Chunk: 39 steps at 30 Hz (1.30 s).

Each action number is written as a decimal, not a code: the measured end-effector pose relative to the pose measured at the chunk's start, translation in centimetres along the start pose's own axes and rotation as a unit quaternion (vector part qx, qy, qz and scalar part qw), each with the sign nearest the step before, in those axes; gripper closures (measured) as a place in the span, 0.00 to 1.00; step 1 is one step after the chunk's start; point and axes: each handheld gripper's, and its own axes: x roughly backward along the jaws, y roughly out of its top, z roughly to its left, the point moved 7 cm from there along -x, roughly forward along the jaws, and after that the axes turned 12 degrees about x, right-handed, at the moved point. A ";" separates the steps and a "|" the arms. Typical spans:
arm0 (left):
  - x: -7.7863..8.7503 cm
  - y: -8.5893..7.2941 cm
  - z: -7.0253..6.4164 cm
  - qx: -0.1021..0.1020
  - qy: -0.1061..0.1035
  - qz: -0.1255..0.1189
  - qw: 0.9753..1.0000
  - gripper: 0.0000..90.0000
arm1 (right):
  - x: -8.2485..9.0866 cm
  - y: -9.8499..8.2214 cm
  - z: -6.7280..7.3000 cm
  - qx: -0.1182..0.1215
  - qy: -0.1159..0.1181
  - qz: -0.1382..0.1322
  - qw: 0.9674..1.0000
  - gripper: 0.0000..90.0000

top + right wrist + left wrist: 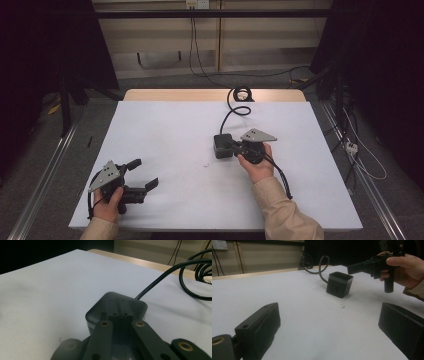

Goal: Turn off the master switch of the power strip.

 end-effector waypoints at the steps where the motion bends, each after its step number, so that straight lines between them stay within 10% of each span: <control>1: 0.0 0.0 0.0 -0.001 0.000 0.000 1.000 0.04 | 0.0 0.0 0.0 0.000 0.000 0.000 1.000 1.00; 39: 0.0 -0.1 0.1 -0.001 0.000 0.003 1.000 0.04 | -1.3 0.6 0.1 0.016 0.006 0.009 1.000 1.00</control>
